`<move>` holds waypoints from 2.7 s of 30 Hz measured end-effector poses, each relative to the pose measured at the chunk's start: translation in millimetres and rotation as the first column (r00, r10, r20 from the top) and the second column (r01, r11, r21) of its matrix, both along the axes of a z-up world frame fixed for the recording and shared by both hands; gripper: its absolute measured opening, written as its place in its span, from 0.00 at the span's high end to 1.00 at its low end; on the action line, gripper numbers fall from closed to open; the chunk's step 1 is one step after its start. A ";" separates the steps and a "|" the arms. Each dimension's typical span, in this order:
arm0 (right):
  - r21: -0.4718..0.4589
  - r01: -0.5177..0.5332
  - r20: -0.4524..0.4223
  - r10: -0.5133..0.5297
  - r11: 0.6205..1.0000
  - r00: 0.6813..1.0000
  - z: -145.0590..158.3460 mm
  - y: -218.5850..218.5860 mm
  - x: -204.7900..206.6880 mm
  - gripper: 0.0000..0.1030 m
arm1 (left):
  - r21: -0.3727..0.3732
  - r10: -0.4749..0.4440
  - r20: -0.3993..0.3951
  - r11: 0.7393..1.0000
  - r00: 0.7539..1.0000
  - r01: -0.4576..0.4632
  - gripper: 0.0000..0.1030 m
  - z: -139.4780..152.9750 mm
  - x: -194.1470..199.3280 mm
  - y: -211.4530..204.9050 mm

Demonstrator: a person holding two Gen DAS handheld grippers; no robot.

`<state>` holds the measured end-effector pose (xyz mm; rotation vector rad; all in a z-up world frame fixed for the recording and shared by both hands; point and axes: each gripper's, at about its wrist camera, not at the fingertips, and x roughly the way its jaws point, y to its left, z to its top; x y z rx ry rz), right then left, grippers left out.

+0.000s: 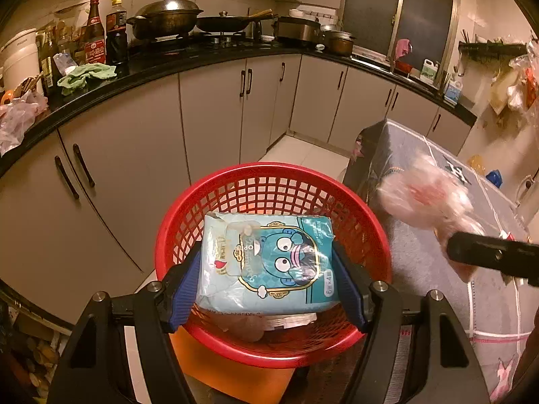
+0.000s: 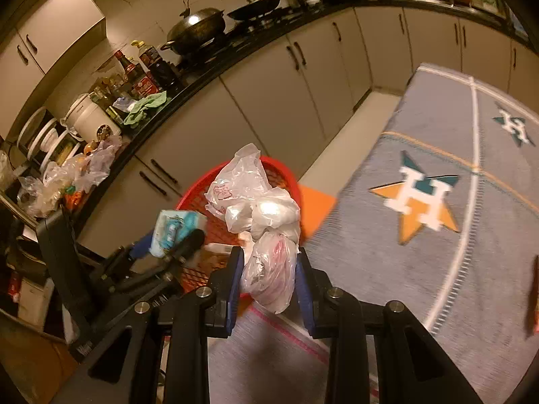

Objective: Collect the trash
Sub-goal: 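Open both grippers over the red basket to drop pack and bag, then move back to the table and grasp the red snack box with the left gripper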

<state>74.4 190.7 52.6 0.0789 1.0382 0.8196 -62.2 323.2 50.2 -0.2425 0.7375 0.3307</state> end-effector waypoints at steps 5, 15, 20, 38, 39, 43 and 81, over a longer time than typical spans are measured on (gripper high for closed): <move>0.010 -0.013 -0.019 0.014 1.000 1.000 -3.3 25.9 5.7 0.68 | 0.019 0.006 -0.013 1.000 1.000 -0.006 0.32 -3.1 -1.4 3.8; -0.002 -0.007 -0.059 0.007 1.000 0.998 -15.8 52.6 18.1 0.67 | 0.017 0.026 -0.031 1.000 0.999 -0.025 0.32 -8.9 0.0 13.8; 0.002 -0.006 -0.066 0.006 1.000 0.998 -18.4 52.9 19.9 0.62 | 0.008 0.033 -0.033 0.999 0.999 -0.033 0.30 -9.3 2.7 14.6; 0.058 0.058 -0.063 -0.054 0.997 0.997 -11.4 0.1 12.4 0.59 | 0.020 0.050 -0.035 0.999 0.998 -0.049 0.21 -2.2 -1.8 2.3; 0.064 0.062 -0.063 -0.058 0.996 0.996 -10.6 -4.5 11.0 0.59 | 0.024 0.047 -0.034 0.999 0.998 -0.046 0.22 -1.0 -2.1 0.1; 0.073 0.074 -0.057 -0.070 0.995 0.996 -7.0 -20.7 6.0 0.59 | 0.038 0.032 -0.030 0.999 0.999 -0.031 0.21 5.2 -4.6 -10.9; 0.051 0.657 -0.069 -0.654 0.752 0.754 -22.0 -370.6 30.2 0.59 | -0.063 -0.426 -0.140 0.905 0.894 0.421 0.21 17.1 109.0 -302.6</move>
